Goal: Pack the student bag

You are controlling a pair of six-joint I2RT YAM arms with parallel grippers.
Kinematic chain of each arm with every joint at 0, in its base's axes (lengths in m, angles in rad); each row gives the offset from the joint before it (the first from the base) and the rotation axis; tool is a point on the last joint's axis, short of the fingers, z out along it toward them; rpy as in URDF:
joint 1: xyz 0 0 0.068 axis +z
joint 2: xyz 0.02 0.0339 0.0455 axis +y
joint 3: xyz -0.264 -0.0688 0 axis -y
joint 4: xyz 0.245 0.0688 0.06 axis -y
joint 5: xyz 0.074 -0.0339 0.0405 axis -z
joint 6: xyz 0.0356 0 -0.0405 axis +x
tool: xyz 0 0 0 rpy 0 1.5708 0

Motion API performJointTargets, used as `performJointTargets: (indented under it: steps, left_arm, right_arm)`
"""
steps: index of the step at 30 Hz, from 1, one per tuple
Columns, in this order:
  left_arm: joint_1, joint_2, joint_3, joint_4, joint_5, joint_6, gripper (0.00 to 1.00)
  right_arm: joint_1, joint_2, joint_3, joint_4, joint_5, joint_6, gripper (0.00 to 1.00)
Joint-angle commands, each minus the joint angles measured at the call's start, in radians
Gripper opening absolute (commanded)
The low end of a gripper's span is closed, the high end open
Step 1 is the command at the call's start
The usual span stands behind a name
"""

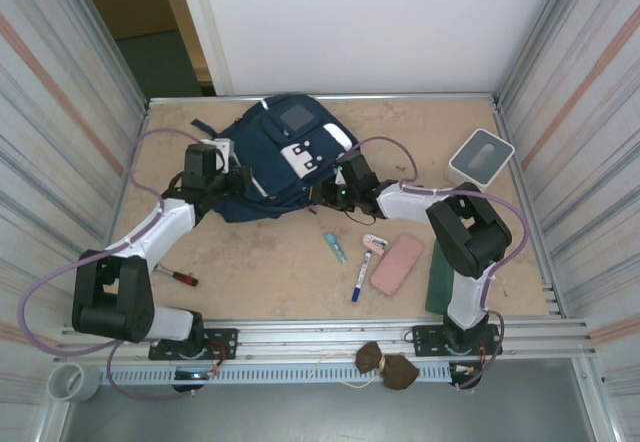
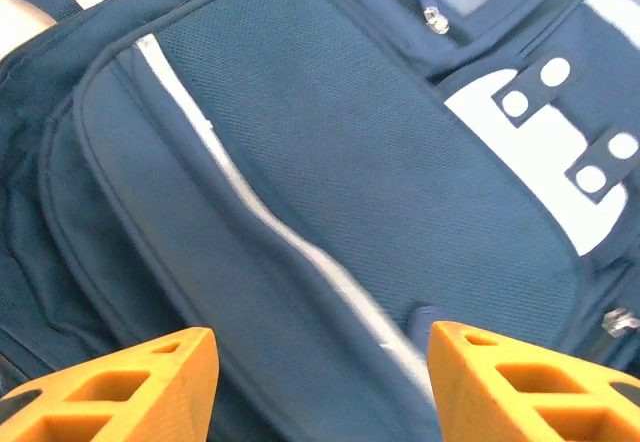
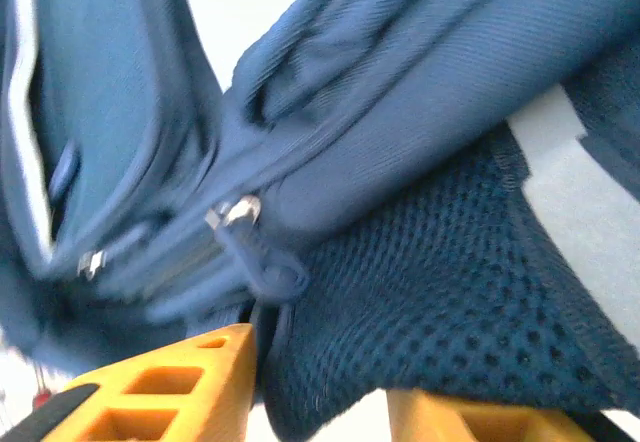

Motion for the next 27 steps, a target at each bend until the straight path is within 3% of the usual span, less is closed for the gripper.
performJointTargets:
  steps: [1, 7, 11, 16, 21, 27]
  left_arm:
    - [-0.063, -0.063, -0.007, -0.002, -0.032, -0.112, 0.63]
    - [-0.199, -0.029, -0.001, -0.008, -0.055, -0.148, 0.66]
    - [-0.171, 0.039, 0.029, -0.026, -0.089, -0.149, 0.68]
    - [-0.092, 0.184, 0.111, -0.026, -0.019, -0.159, 0.69]
    - [-0.119, 0.36, 0.26, -0.074, 0.078, -0.136, 0.68]
    - [-0.149, 0.511, 0.429, -0.084, 0.032, -0.121, 0.69]
  right_arm:
    - [-0.028, -0.129, 0.012, -0.109, -0.006, -0.159, 0.41]
    - [-0.127, -0.137, 0.021, -0.107, -0.092, -0.228, 0.43]
    - [-0.168, -0.015, 0.111, -0.112, -0.106, -0.214, 0.4]
    - [-0.183, 0.075, 0.142, -0.174, -0.058, -0.221, 0.34]
    - [-0.184, 0.044, 0.043, -0.185, -0.036, -0.219, 0.25]
    - [-0.131, -0.003, -0.036, -0.155, -0.052, -0.193, 0.22]
